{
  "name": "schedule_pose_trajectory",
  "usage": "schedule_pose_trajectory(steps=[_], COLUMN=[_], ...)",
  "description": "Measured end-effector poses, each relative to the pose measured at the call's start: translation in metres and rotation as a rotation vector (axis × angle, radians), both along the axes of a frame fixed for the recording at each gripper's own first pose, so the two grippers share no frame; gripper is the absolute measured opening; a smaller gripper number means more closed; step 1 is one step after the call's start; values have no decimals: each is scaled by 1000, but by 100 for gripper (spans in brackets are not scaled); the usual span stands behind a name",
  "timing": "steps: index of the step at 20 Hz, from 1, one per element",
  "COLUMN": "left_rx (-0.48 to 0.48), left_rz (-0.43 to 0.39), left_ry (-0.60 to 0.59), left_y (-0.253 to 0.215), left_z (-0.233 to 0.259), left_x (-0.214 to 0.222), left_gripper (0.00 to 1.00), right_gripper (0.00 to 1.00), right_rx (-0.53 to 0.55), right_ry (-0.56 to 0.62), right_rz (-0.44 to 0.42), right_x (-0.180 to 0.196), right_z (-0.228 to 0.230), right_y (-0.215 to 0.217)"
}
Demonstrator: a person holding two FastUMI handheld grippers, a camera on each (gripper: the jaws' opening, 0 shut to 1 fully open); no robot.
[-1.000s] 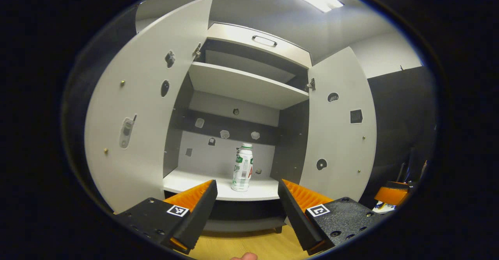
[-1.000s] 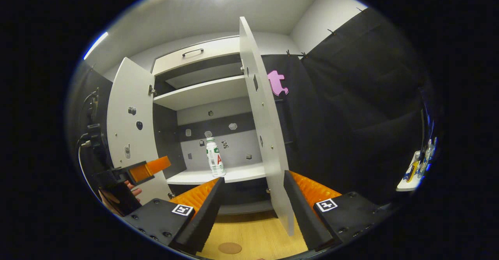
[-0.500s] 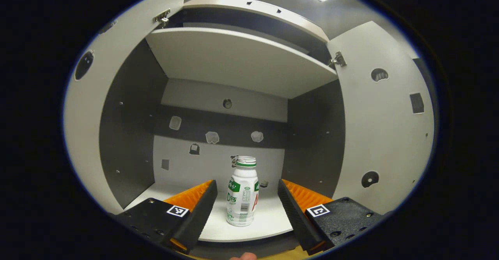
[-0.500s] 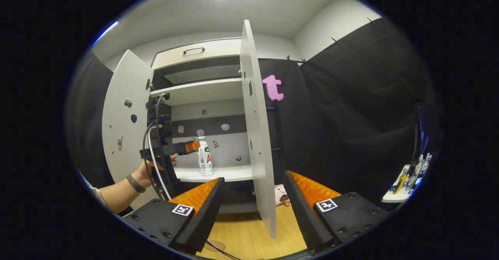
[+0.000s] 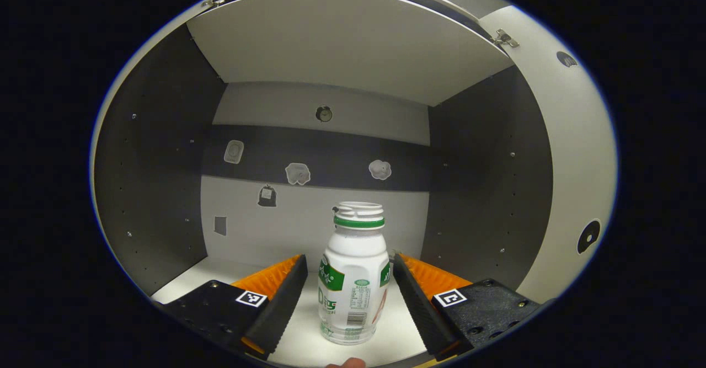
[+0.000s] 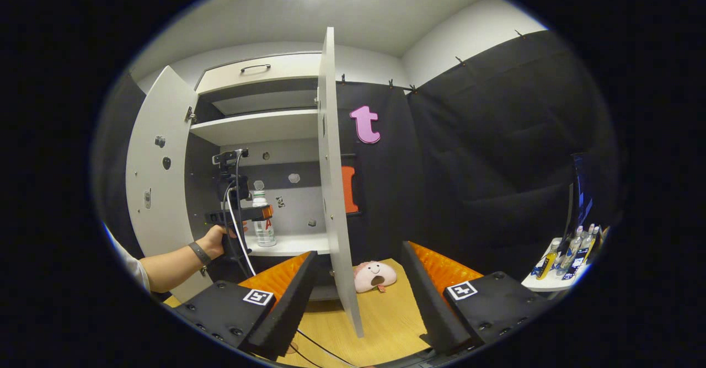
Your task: Grasp the bottle in the cabinet with the left hand and place it on the coaster, then close the right door with the right hand and the left door with the left hand.
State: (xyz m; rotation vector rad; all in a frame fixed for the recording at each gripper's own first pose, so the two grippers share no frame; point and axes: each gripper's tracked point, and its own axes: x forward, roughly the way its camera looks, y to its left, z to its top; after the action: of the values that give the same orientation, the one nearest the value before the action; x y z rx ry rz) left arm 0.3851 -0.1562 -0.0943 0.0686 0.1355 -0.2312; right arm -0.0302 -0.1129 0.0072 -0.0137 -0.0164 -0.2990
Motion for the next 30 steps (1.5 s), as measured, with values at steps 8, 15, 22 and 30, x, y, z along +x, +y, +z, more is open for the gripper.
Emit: schedule_pose_trajectory(steps=[8,15,22,30], left_rx=[-29,-36,-61,-102], left_rz=[-24,-68,-83,-40], left_ry=[-21,-45,-52,-83], left_y=[1,15,32,47], left_z=[18,60,56,2], left_x=[-21,-88,-194,-268], left_gripper=[72,71,71,71], right_gripper=[89,98,98,98], right_rx=[-7,4,25,10], right_ry=[9,-5,-21,-9], right_rz=[21,72,142,179], right_x=[4,6,3,4], right_z=[-6,-1,6,17], right_y=[5,22,37,36])
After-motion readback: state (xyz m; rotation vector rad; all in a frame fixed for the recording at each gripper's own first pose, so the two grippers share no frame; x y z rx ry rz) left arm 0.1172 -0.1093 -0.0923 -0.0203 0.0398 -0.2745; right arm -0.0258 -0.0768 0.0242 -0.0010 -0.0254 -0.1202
